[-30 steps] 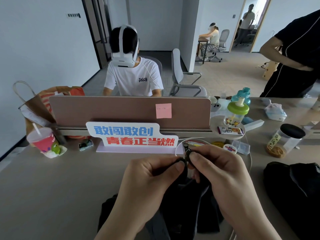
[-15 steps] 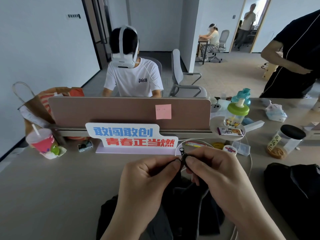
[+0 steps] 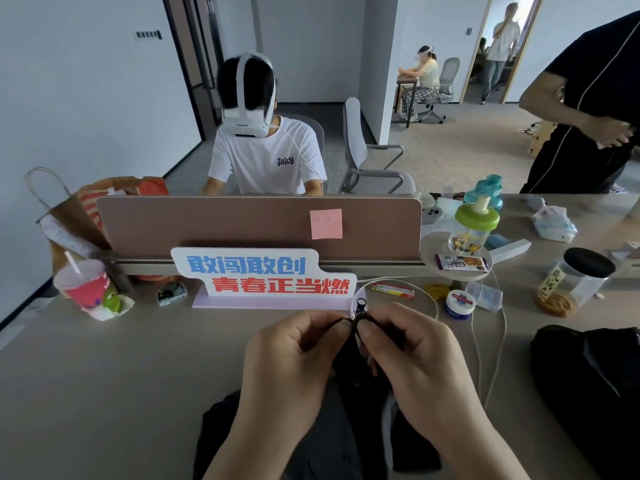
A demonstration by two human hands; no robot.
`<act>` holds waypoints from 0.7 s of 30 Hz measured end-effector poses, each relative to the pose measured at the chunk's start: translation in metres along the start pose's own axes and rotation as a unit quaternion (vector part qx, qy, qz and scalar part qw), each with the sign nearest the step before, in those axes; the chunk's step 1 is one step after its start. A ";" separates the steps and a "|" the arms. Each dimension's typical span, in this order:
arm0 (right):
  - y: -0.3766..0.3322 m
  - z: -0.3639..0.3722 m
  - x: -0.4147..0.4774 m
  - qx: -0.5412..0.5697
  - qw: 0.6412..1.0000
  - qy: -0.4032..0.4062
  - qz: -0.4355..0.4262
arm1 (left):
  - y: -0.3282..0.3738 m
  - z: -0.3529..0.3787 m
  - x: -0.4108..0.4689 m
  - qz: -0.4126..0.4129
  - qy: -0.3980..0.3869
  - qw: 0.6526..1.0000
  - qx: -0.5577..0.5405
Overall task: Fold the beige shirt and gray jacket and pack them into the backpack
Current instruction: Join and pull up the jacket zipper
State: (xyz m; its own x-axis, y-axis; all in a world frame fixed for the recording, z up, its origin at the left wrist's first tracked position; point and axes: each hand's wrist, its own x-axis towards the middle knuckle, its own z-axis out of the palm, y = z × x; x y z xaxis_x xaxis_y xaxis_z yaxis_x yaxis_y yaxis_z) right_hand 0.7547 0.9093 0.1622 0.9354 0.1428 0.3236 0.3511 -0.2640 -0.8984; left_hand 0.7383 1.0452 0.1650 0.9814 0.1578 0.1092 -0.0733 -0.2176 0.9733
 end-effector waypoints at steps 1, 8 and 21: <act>0.002 -0.001 0.000 0.000 1.000 0.000 -0.001 | -0.001 -0.001 0.000 -0.001 -0.006 1.000 0.004; 0.014 -0.012 0.006 0.035 0.997 -0.053 -0.035 | 0.000 0.004 -0.007 0.072 -0.011 0.997 -0.002; -0.018 -0.033 0.032 -0.291 0.928 -0.162 -0.167 | 0.004 -0.003 -0.002 0.049 -0.013 0.997 0.050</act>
State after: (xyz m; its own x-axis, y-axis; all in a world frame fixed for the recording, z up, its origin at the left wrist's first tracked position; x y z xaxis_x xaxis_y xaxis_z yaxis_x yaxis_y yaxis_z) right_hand 0.7794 0.8875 0.1987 0.7410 0.5644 0.3638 0.6713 -0.6102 -0.4207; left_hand 0.7357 1.0469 0.1697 0.9749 0.1059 0.1959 -0.1522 -0.3253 0.9333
